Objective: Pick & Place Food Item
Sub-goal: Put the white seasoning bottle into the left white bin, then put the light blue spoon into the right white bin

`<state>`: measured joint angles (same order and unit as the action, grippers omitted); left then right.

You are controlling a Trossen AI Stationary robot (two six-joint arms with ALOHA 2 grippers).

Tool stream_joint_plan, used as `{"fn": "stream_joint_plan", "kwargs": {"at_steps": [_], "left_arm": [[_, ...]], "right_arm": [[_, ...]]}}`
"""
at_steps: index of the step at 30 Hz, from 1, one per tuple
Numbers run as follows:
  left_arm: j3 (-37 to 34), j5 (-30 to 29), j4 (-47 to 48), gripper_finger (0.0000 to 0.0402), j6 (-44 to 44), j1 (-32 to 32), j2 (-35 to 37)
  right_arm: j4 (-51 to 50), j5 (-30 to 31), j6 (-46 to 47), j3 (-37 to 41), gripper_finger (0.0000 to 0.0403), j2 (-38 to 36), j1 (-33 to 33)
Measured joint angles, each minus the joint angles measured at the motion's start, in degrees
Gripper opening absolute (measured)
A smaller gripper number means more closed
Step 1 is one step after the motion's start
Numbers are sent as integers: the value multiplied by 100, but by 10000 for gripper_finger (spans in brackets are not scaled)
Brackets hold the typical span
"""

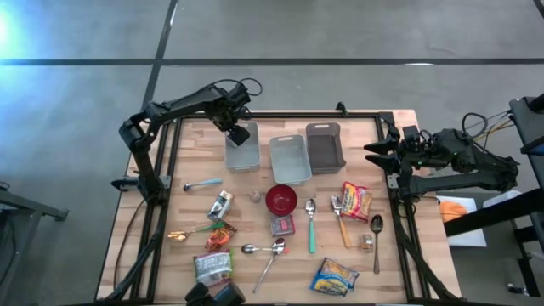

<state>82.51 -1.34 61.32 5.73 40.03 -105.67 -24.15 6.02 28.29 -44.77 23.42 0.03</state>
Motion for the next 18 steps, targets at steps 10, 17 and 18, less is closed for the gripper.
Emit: {"fn": "stream_joint_plan", "kwargs": {"at_steps": [10, 17, 18], "left_arm": [[-6, -18, 37, 355, 56, 4, -45], [-4, -8, 44, 361, 73, -2, 174], [-4, 3, 44, 360, 65, -8, 265]], "right_arm": [[3, -1, 24, 0, 196, 0, 0], [1, 0, 4, 0, 196, 0, 0], [-1, 0, -2, 0, 196, 0, 0]]}}
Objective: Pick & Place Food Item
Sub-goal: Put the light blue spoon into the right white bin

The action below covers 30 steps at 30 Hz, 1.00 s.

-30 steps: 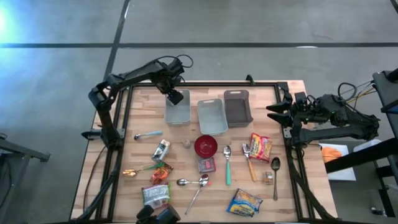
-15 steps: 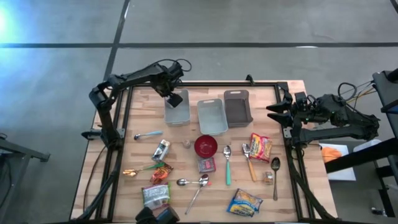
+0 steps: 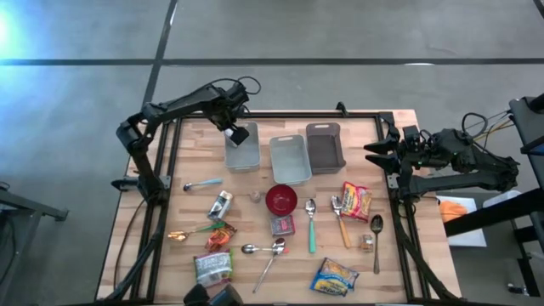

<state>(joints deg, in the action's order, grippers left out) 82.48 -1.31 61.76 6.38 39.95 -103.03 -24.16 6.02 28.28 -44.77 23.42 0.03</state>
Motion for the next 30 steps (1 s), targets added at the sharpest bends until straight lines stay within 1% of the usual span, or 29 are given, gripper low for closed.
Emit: {"fn": "stream_joint_plan", "kwargs": {"at_steps": [6, 8, 12, 17, 21, 24, 27, 30], "left_arm": [[-1, 31, 263, 346, -20, -22, 719], [-88, 212, 326, 336, -13, -52, 1032], [-535, 684, 337, 312, 96, -203, 1737], [-1346, 686, 251, 285, 287, -513, 2775], [-2013, 685, 257, 268, 549, -870, 3552], [-2498, 679, 278, 257, 867, -1267, 3970], [-2919, 676, 307, 250, 1121, -1760, 4223], [-3225, 685, 325, 248, 1362, -2207, 4331]], "right_arm": [[8, 9, -304, 0, 196, 0, 2], [62, 13, -294, 0, 196, 0, 2], [293, 15, -189, 0, 196, 0, 2], [1007, 13, -227, 0, 196, 13, 2], [1668, 36, -282, 0, 196, 53, 2], [1920, 242, -278, 0, 196, 95, 2], [2009, 444, -277, 0, 196, 166, 1], [2021, 499, -312, 0, 196, 297, 2]]}}
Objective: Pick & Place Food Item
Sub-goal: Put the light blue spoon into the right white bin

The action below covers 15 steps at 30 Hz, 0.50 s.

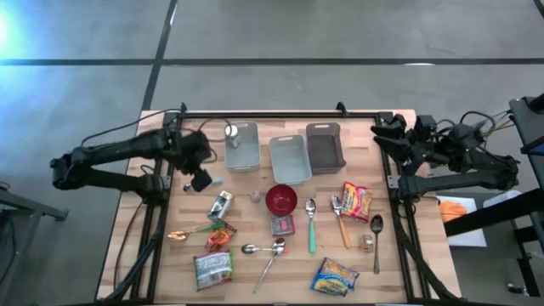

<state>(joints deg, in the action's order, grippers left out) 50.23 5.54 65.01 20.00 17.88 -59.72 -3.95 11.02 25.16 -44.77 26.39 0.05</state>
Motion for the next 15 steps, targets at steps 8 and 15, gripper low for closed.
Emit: {"fn": "stream_joint_plan", "kwargs": {"at_steps": [8, 15], "left_arm": [[-695, -17, -62, 248, 602, -510, -13], [-1324, -317, -602, 248, 1668, -504, -13]], "right_arm": [[-4, 113, -757, 0, 196, 588, 0], [0, 113, -616, 0, 196, 1042, 0]]}}
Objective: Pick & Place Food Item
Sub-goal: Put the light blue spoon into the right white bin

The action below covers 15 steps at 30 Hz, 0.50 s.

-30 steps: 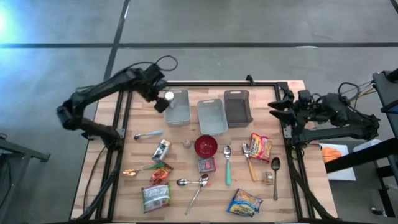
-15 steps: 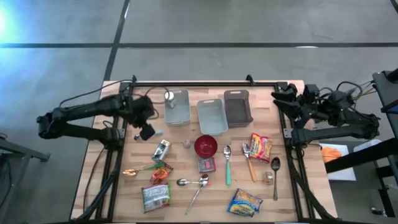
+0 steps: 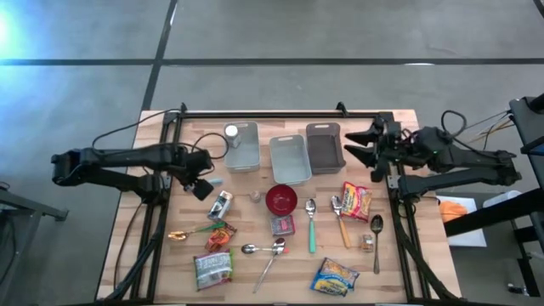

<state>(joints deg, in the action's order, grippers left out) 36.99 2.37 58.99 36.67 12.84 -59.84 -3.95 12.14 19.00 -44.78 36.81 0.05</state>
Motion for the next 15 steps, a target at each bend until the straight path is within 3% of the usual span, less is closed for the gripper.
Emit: {"fn": "stream_joint_plan", "kwargs": {"at_steps": [4, 9, 15], "left_arm": [[-261, -185, -181, 248, 114, 0, 1], [-528, -628, -696, 248, -345, 0, -1], [-770, -706, -1394, 248, -732, 0, -1]], "right_arm": [[-5, 0, 27, -98, 196, 137, -2], [-2, -5, -56, -248, 196, 167, -3], [-5, -17, -100, -363, 196, 132, -4]]}}
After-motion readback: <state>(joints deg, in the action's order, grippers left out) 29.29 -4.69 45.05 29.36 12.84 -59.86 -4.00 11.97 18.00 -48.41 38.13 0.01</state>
